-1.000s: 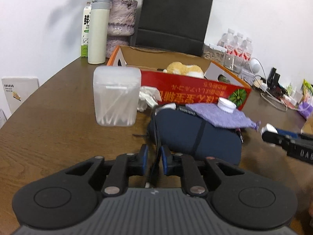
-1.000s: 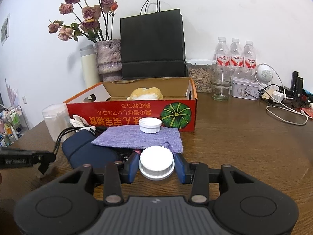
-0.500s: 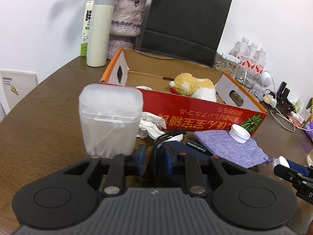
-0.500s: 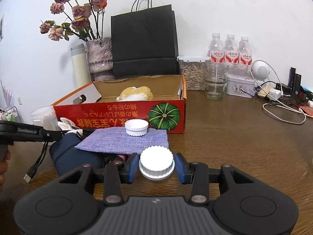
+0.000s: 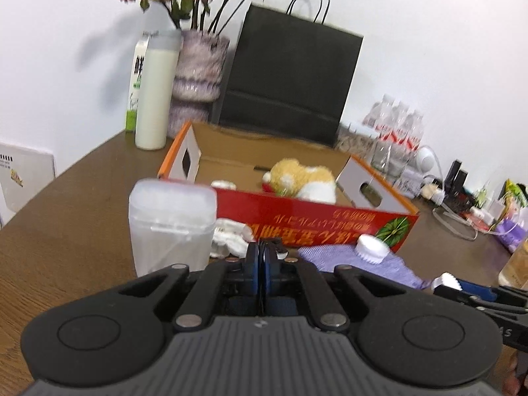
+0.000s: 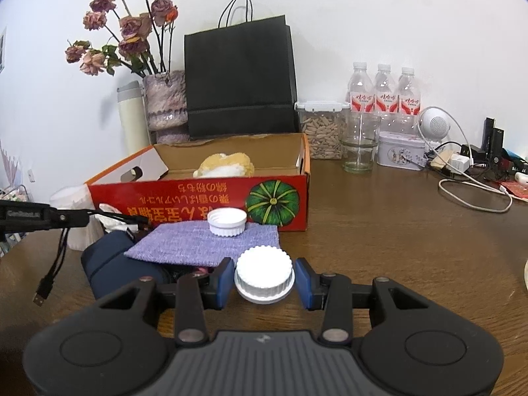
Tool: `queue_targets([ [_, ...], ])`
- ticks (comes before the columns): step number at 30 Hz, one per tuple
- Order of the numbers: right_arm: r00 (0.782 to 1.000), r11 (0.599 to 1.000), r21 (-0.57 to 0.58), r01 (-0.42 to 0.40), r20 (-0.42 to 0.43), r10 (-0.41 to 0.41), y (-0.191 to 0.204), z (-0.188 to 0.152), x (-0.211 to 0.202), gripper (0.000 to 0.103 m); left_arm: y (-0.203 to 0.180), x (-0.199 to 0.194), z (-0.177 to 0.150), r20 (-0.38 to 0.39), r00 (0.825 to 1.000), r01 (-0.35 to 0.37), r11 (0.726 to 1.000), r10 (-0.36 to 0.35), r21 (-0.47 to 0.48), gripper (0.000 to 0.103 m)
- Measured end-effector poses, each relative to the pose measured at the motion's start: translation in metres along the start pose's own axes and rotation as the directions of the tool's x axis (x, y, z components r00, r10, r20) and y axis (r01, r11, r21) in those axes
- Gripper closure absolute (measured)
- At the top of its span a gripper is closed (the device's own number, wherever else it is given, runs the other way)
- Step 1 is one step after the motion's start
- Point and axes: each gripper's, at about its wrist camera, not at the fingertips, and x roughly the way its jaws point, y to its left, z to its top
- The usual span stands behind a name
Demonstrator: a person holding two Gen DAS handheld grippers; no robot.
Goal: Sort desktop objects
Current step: 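Lift the black cable and white cap and carry both tools over the box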
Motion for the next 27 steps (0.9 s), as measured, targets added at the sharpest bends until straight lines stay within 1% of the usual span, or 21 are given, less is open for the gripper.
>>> queue_targets([
  [6,0.999,1.000,0.005,-0.012,0.046,0.011,0.003,0.013,-0.007,0.064,-0.013,-0.015,0.011,0.073,0.997,0.021,1.000,-0.023,0.018,0.099],
  [14,0.993,0.999,-0.034,-0.024,0.113,0.028,0.016,0.041,-0.009,0.064,-0.024,-0.023,0.031,0.140,0.989,0.045,0.999,-0.048,0.029,0.099],
  [21,0.983,0.998,-0.057,-0.011,0.182,0.021,0.024,0.073,-0.003,0.064,-0.036,-0.020,0.055,0.212,0.975,0.061,0.997,-0.070,0.049,0.099],
  [27,0.972,0.999,-0.044,-0.025,0.232,0.034,0.028,0.099,0.015,0.064,-0.039,-0.011,0.076,0.270,0.959,0.074,0.997,-0.080,0.031,0.099],
])
